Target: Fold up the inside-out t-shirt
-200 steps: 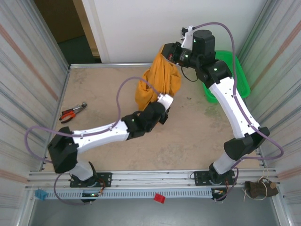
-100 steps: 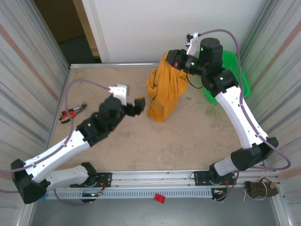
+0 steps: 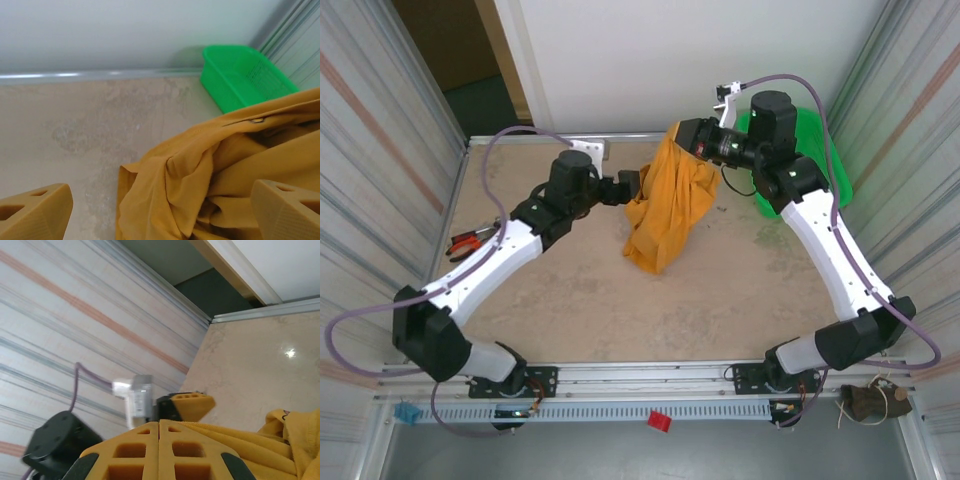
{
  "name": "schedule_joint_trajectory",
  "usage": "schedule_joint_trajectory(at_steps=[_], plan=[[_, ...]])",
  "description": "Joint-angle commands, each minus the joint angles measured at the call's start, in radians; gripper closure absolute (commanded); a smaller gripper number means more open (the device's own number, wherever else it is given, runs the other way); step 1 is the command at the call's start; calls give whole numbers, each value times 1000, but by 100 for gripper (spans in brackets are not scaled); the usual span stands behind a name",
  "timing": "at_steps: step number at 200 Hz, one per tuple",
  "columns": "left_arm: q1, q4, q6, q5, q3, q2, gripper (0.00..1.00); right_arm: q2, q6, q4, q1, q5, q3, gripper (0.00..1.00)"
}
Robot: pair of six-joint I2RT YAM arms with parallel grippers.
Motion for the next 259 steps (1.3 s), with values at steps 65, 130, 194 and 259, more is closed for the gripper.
schedule_joint_trajectory(at_steps=[65,130,194,259], plan=[[3,33,-16,164,90,172,59,-68,17,78,-18,-50,-20,100],[104,28,-120,449,305,23,100,-156,31,111,-205,-10,-321,100],[196,314,-396,721,209,-43,100,-132,-184,-80,-88,173,-435,54],[194,349,-426,781,179,-33,100,-146,-451,-191,126,305,-203,33]])
